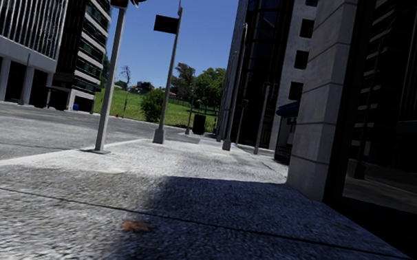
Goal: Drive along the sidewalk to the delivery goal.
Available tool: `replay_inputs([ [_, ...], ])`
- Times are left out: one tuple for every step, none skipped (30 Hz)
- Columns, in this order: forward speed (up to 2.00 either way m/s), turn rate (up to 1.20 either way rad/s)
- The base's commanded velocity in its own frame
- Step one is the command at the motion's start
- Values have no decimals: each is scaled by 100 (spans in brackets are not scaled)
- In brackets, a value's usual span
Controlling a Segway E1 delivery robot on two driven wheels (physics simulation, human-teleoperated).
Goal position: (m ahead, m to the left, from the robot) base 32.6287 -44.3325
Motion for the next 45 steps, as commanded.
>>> replay_inputs([
  [200, 0],
  [200, 0],
  [200, 0],
  [200, 0],
  [200, 0],
  [200, 0],
  [200, 0],
  [200, 0],
  [200, 0],
  [200, 0],
  [200, 0],
  [200, 0],
  [200, 0],
  [200, 0],
  [200, 0],
  [200, 0],
  [200, 0],
  [200, 0],
  [200, 0],
  [200, 0],
  [200, 0],
  [200, 0],
  [200, 0],
  [200, 0],
  [200, 0],
  [200, 0],
  [200, 0],
  [200, 0],
  [200, 0],
  [200, 0],
  [200, 0],
  [200, 0],
  [200, 0],
  [200, 0],
  [200, 0],
  [200, 0],
  [200, 0],
  [200, 0],
  [200, 0],
  [200, 0],
  [200, 0],
  [200, 0],
  [200, 0],
  [200, 0],
  [200, 0],
])
